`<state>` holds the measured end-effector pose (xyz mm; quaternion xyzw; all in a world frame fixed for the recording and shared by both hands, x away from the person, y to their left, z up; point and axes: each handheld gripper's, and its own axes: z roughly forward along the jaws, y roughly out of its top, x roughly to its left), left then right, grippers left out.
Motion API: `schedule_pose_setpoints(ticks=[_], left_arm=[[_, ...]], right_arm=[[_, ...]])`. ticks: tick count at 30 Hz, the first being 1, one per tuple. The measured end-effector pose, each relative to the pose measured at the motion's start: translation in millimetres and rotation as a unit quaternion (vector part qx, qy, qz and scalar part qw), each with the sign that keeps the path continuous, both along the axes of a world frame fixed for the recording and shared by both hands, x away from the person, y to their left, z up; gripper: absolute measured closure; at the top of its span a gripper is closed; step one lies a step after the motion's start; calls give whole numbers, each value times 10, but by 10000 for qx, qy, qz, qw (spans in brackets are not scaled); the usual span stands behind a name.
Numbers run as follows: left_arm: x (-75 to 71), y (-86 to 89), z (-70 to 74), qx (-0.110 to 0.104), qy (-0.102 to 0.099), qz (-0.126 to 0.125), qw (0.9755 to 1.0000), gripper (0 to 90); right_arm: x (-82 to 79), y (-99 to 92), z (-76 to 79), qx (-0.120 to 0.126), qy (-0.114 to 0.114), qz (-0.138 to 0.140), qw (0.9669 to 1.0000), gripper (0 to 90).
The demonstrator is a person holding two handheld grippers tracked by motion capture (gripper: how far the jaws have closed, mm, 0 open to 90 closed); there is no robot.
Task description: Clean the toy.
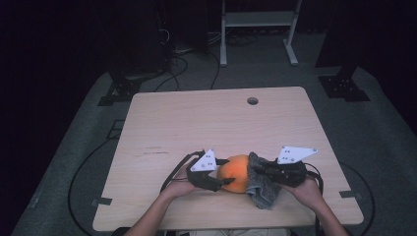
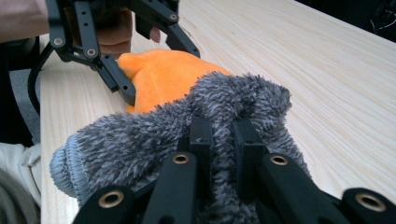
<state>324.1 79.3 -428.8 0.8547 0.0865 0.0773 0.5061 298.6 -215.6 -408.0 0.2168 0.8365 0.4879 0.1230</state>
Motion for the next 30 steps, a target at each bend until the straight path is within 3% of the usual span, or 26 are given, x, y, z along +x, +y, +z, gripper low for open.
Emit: schedule_pose_setpoints(ticks=[2,5,6,8,10,11,13,15,17,18,20,21,22,24,25,27,30], left_arm=[[21,38,0,-187,419,-100,9989,289],[70,54,37,-418,899,44,9951,194],[86,37,36,-390,1025,136,9939,167],[107,-28,8,-22,1157,208,9931,109],[105,-61,-4,60,1210,245,9923,105],[90,-62,10,107,1135,234,9932,164],[34,-58,55,78,778,214,9967,351],[-2,-66,103,7,466,162,9988,435],[-28,-76,144,-80,107,206,9997,458],[-41,-85,163,-57,-187,208,9996,460],[-68,-97,186,19,-654,214,9976,455],[-69,-96,185,46,-746,210,9970,447],[-52,-88,173,114,-711,205,9972,434],[17,-66,119,152,-261,305,9991,355],[66,-46,86,31,46,378,9993,287],[107,-27,62,-212,366,531,9977,194],[140,-1,38,-227,468,626,9967,244]], right_arm=[[-30,35,-9,-28,-69,34,10000,806],[-99,111,-28,-154,-131,143,9997,806],[-119,125,-25,-171,-145,181,9996,807],[-147,144,-20,-202,-175,233,9994,806],[-173,158,-22,-283,-193,273,9990,806],[-186,164,-16,-341,-265,264,9987,805],[-199,156,22,-342,-275,266,9987,806],[-204,137,65,-248,-329,244,9989,807],[-223,128,112,-157,-532,155,9983,808],[-230,133,133,-154,-655,77,9977,808],[-223,152,159,-66,-817,-40,9966,807],[-210,161,161,-24,-847,-78,9964,806],[-190,174,153,1,-821,-82,9966,806],[-130,207,101,-72,-694,-96,9975,806],[-101,232,59,-120,-599,-117,9981,805],[-68,291,-15,-85,-515,-67,9986,806],[-64,317,-30,-84,-568,-69,9983,806]])
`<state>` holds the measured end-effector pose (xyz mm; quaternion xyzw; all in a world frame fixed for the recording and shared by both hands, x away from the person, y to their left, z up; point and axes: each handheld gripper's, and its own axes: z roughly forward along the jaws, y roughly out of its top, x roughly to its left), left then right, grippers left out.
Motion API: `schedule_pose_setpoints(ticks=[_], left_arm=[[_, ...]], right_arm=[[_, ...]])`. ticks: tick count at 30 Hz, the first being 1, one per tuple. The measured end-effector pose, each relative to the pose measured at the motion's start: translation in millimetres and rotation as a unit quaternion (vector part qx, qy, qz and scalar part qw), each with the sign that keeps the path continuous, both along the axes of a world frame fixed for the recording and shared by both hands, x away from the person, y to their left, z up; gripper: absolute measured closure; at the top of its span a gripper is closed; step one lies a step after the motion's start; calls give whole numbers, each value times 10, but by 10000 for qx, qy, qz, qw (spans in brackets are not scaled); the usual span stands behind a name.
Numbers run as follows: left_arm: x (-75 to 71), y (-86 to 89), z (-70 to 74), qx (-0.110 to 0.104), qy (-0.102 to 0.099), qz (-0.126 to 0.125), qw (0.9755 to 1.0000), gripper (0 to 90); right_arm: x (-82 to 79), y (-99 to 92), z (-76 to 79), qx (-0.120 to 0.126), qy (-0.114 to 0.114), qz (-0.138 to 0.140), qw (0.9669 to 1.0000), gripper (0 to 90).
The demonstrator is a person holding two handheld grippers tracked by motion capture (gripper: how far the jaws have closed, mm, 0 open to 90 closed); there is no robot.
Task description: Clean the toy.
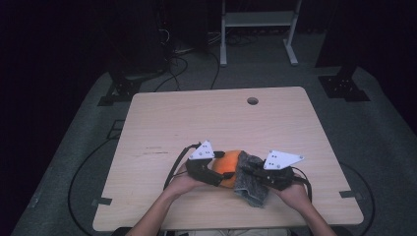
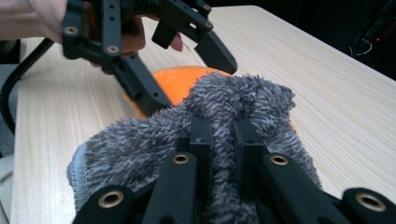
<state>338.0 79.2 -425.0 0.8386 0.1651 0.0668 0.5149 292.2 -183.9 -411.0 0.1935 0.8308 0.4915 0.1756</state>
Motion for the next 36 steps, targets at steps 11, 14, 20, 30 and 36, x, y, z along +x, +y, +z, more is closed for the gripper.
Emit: schedule_pose_setpoints(ticks=[11,14,20,30,36], left_arm=[[-45,88,-70,130,-243,-272,9993,322],[-47,94,-88,109,-257,-338,9990,334],[-29,130,-99,39,-110,-266,9996,310],[-30,120,-63,-6,2,-369,9993,259],[83,107,-67,-115,546,-105,9984,174]], right_arm=[[117,-416,-216,139,619,-414,9971,805],[99,-351,-136,579,555,-199,9966,805],[148,-307,-204,424,631,-171,9970,803],[176,-321,-112,626,577,-166,9962,801],[125,-276,-215,546,661,-45,9963,801]])
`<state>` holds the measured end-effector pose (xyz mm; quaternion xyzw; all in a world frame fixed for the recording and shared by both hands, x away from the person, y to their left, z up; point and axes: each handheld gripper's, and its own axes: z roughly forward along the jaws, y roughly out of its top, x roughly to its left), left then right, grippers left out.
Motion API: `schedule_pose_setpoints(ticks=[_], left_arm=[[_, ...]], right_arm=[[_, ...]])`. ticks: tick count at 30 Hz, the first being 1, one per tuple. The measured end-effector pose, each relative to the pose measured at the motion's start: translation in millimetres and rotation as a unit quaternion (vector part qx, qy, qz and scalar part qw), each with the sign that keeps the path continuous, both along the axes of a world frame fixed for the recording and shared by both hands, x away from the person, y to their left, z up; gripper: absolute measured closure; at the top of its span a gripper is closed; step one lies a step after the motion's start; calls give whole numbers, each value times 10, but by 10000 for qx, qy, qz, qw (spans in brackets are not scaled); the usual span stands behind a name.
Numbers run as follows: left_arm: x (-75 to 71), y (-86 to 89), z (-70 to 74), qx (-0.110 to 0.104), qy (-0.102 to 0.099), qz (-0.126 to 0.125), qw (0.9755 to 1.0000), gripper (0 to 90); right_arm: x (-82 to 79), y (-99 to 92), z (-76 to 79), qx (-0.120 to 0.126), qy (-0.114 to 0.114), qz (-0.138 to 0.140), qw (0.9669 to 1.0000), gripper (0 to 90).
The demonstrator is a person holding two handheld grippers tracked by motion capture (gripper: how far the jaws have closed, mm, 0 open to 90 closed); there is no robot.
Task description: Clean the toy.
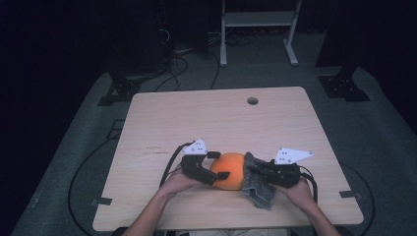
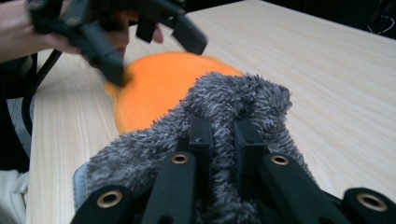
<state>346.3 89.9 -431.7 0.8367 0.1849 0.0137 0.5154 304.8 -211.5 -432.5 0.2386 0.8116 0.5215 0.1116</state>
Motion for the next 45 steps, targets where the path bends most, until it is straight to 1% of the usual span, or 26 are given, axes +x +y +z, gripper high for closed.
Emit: schedule_pose_setpoints(ticks=[1,5,6,7,8,10,12,14,17,19,20,21,24,26,27,29,31,32,34,35,37,39,40,42,44,45], left_arm=[[-7,-3,-18,-54,3,-19,10000,182],[-54,-4,-17,47,-169,-42,9998,202],[-68,-6,-21,52,-185,-74,9998,208],[-80,-9,-19,100,-247,-109,9996,218],[-97,-13,-14,164,-318,-160,9992,231],[-124,-32,-9,223,-413,-247,9986,252],[-144,-58,6,302,-502,-323,9978,260],[-129,-46,23,247,-441,-348,9981,241],[-79,-12,43,78,-253,-181,9995,158],[-47,-37,19,175,-98,-86,9998,109],[-33,-62,-8,235,24,-103,9997,109],[-28,-87,-31,301,84,-109,9995,114],[-55,-85,-26,381,-34,-112,9992,221],[-73,-60,-37,341,-60,-99,9994,269],[-80,-52,-39,352,-102,-102,9993,292],[-99,-59,-16,298,-234,-20,9993,330],[-123,-68,18,148,-497,65,9986,348],[-143,-86,32,86,-683,105,9976,354],[-196,-154,53,205,-1197,160,9925,360],[-215,-194,54,269,-1365,127,9902,360],[-252,-262,58,333,-1573,-8,9870,357],[-274,-277,71,439,-1696,-94,9845,349],[-280,-273,65,489,-1698,-106,9842,346],[-279,-239,41,497,-1653,-114,9849,347],[-271,-206,31,480,-1600,-103,9859,347],[-270,-201,30,476,-1584,-112,9862,344]], right_arm=[[1,-20,-20,-28,40,-22,10000,801],[13,-127,-109,-284,258,-205,9991,801],[18,-150,-124,-275,365,-227,9987,801],[21,-166,-117,-231,390,-208,9988,801],[13,-169,-90,-203,340,-194,9990,801],[-15,-143,-10,-32,174,-136,9998,800],[-39,-72,81,130,4,1,9999,799],[-53,26,110,48,-114,92,9999,799],[-43,38,56,-2,-75,123,9999,800],[-43,12,37,7,-44,146,9999,798],[-47,2,26,-7,-17,138,9999,798],[-50,-4,12,-27,-1,132,9999,798],[-36,-52,-43,-62,178,33,9998,799],[-24,-106,-80,-130,322,-50,9994,799],[-26,-126,-94,-186,358,-85,9992,799],[-29,-146,-89,-154,377,-118,9991,800],[-40,-142,-32,-133,229,-154,9995,800],[-45,-143,7,-90,140,-166,9997,801],[-56,-139,94,65,-35,-171,9998,801],[-68,-118,139,111,-147,-161,9997,801],[-79,-47,212,181,-316,-37,9993,801],[-71,46,221,12,-368,40,9993,801],[-62,71,199,-68,-369,55,9993,801],[-44,55,151,-115,-266,44,9996,802],[-38,-14,92,-268,-188,-67,9994,802],[-33,-59,59,-292,-73,-110,9995,802]])
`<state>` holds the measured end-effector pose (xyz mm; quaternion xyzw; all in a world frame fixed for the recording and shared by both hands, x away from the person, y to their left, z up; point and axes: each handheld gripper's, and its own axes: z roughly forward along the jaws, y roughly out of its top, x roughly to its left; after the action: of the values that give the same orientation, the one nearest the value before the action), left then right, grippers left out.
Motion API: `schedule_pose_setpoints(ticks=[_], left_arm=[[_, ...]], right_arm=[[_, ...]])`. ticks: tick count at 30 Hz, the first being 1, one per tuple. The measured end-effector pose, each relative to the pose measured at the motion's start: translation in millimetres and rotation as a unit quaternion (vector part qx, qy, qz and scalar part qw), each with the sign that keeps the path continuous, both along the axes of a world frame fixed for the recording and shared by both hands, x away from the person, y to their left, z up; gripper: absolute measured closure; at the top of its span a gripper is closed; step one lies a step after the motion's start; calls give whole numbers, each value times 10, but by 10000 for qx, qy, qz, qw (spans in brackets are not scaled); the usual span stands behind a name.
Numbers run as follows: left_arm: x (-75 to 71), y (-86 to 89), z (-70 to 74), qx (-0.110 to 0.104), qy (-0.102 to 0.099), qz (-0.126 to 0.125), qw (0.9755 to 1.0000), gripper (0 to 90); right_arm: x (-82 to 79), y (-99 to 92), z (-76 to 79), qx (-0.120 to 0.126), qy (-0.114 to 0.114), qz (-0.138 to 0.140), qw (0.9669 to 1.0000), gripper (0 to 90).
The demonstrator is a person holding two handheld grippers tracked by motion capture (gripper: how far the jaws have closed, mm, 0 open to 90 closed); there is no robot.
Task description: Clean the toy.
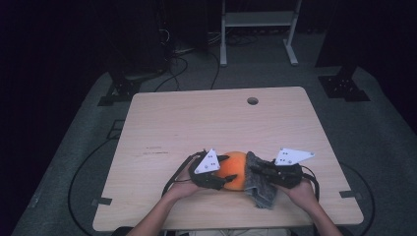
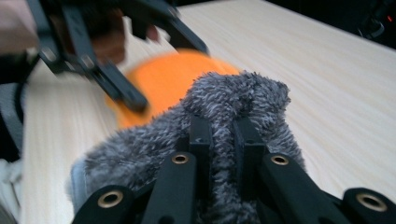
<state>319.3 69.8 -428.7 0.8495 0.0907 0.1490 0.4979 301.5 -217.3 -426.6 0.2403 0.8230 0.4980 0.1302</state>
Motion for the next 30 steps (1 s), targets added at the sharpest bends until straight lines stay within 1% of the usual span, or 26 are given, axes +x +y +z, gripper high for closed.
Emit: schedule_pose_setpoints(ticks=[2,3,4,6,7,8,9,10,11,12,13,14,15,16,17,19,20,21,23,25,26,27,28,29,30], left_arm=[[1,-1,5,14,-8,-30,10000,341],[-4,-8,11,30,-25,-42,10000,341],[-12,-17,12,39,-45,-46,10000,340],[-27,-40,12,35,-91,-64,9999,337],[-35,-48,17,33,-90,-71,9999,329],[-33,-50,25,23,-64,-66,10000,302],[-17,-42,37,-13,33,-29,10000,258],[-2,-28,42,-59,112,-2,9999,206],[28,-3,42,-139,259,7,9996,184],[62,19,37,-204,457,67,9987,165],[99,32,25,-227,668,157,9974,144],[139,44,6,-216,899,190,9955,129],[153,47,-7,-183,963,204,9950,142],[154,51,-8,-136,953,198,9952,164],[145,56,-2,-128,922,153,9955,193],[107,51,21,-49,717,125,9973,238],[88,43,28,-12,638,102,9979,262],[70,30,34,8,583,95,9983,272],[32,-8,50,43,474,53,9989,289],[-12,-61,74,135,293,-37,9995,298],[-38,-92,92,180,204,-88,9996,297],[-54,-107,103,199,154,-134,9996,293],[-62,-110,109,207,144,-165,9995,278],[-59,-108,111,179,167,-183,9995,255],[-41,-91,108,130,266,-183,9994,215]], right_arm=[[-12,-64,-23,-121,93,-86,9998,802],[-30,-87,-10,-119,65,-105,9999,802],[-51,-98,17,-41,9,-89,10000,802],[-78,-75,92,262,-81,19,9996,802],[-81,-42,129,340,-138,77,9993,802],[-77,0,153,319,-200,118,9992,801],[-66,40,157,269,-210,152,9993,801],[-44,76,132,165,-177,175,9996,801],[-31,90,105,91,-128,176,9997,801],[-21,93,71,30,-85,176,9998,801],[-19,80,50,37,-60,160,9998,801],[-15,62,39,29,-48,141,9999,801],[-13,45,28,-94,-10,102,9999,801],[-12,28,11,-208,5,72,9998,801],[-12,13,-4,-250,43,59,9997,800],[-27,-35,-15,-329,70,35,9994,800],[-42,-52,2,-295,59,33,9995,801],[-62,-56,31,-208,-10,62,9998,800],[-98,-20,123,76,-137,183,9997,800],[-122,71,220,300,-277,353,9985,800],[-125,125,257,370,-278,424,9980,800],[-115,191,279,286,-332,471,9979,800],[-108,237,273,132,-314,448,9984,800],[-91,259,252,46,-314,457,9985,800],[-77,264,219,37,-235,457,9987,800]])
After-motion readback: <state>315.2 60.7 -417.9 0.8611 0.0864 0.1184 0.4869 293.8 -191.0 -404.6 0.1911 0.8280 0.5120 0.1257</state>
